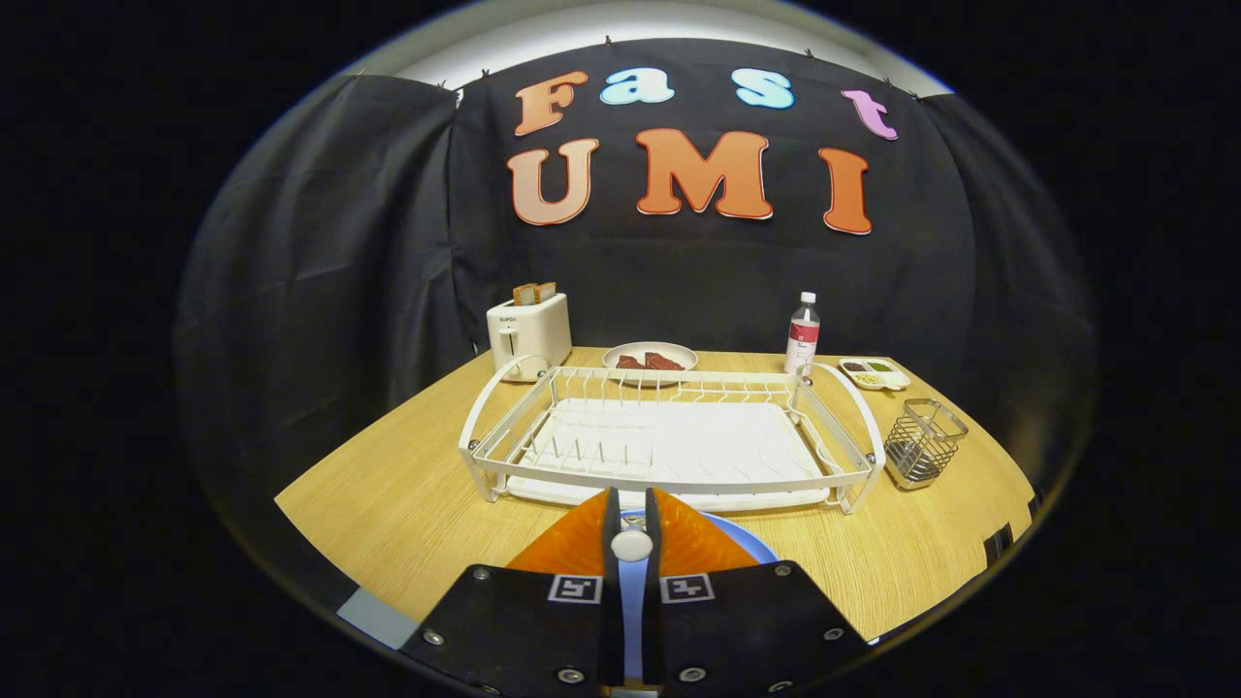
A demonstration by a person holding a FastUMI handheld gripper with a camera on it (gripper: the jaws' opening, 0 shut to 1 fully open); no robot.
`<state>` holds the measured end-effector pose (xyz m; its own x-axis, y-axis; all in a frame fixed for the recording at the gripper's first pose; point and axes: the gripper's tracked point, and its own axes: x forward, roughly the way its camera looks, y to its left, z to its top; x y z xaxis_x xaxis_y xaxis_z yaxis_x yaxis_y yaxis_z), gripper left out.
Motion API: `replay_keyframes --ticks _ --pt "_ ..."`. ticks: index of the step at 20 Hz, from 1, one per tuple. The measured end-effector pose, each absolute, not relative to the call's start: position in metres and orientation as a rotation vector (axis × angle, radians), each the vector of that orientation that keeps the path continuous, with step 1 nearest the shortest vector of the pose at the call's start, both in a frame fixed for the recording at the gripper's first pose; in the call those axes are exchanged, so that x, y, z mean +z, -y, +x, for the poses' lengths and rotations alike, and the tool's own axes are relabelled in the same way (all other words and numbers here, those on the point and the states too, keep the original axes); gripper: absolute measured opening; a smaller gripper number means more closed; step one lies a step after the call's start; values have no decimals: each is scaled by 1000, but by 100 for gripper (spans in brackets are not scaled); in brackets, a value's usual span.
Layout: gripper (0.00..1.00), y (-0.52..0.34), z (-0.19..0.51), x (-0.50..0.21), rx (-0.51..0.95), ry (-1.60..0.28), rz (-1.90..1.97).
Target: Take the plate from the dish rack, then take the spoon from the basket and place it into the plate.
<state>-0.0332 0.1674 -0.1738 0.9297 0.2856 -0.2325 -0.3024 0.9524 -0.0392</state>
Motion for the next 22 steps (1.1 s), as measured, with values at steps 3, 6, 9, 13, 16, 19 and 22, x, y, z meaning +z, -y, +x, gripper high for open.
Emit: replay_keyframes --ticks 3,6,9,13,16,19,22 --pt "8 -162 -30 -183 299 -242 -87" --pt "15 -155 -29 -185 278 -256 -73" --pt "23 -145 -27 -179 260 -247 -58" --pt "53 -125 -20 -170 219 -241 -43" --pt "69 -103 -18 -158 181 -238 -41" --pt "84 -76 -16 -136 134 -226 -49" --pt "97 -50 -13 -101 86 -183 -44"
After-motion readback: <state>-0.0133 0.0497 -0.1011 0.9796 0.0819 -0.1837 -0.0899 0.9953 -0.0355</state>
